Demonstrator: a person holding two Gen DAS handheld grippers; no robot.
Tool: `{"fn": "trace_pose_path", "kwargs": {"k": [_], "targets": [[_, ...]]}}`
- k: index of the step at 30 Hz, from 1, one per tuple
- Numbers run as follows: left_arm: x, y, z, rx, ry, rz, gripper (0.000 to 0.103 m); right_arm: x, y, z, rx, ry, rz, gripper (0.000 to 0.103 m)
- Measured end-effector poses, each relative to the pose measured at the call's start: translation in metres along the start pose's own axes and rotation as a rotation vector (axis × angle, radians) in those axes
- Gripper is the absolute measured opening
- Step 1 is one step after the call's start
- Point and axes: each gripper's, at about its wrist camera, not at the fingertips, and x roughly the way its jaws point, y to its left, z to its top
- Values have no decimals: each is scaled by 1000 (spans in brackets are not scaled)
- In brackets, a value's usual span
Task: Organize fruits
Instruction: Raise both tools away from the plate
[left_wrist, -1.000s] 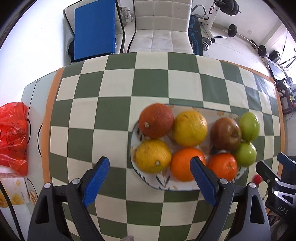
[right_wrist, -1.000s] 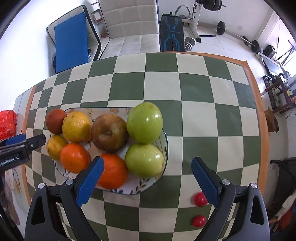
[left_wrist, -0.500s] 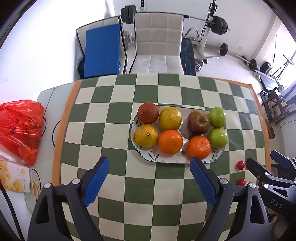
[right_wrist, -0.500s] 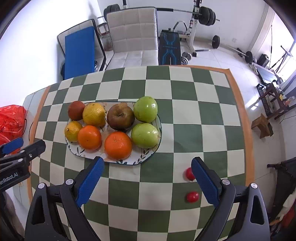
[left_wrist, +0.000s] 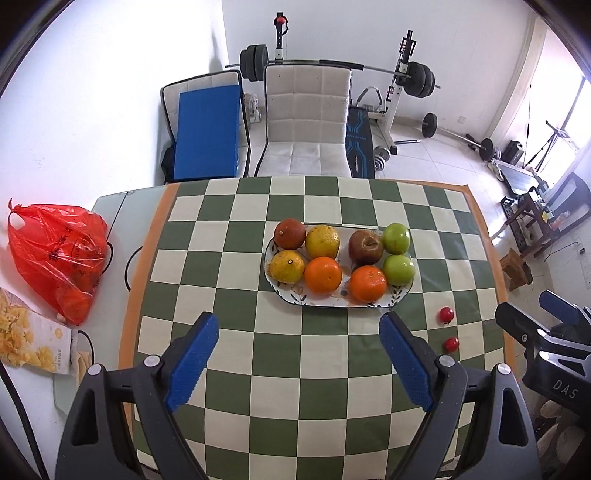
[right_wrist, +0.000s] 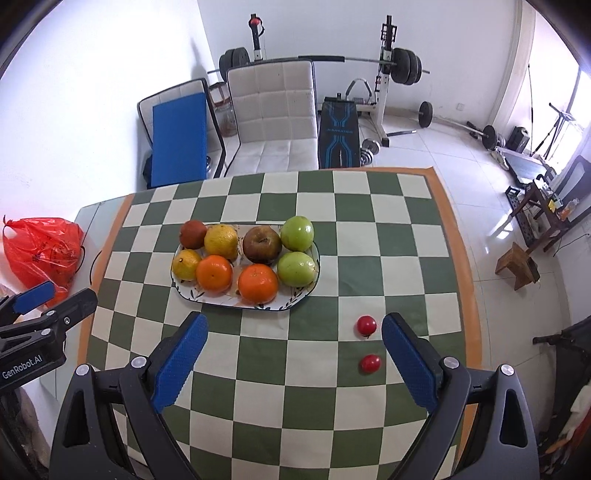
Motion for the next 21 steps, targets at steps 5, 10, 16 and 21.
{"fn": "trace_pose_path", "kwargs": {"k": [5,10,16,21], "targets": [[-23,-3,-8,-1,-37,0,89,-28,-1,-8,17,-33,18,97],[-35,-4,-14,0,-58,10,89,-51,2,-17,25,-62,32,97],[-34,-5,-16,-5,-51,11,89,-58,3,-22,37,-66,51,97],[-22,-8,-12,-11,-29,17,89,-48,3,-19,42,-58,78,97]]}}
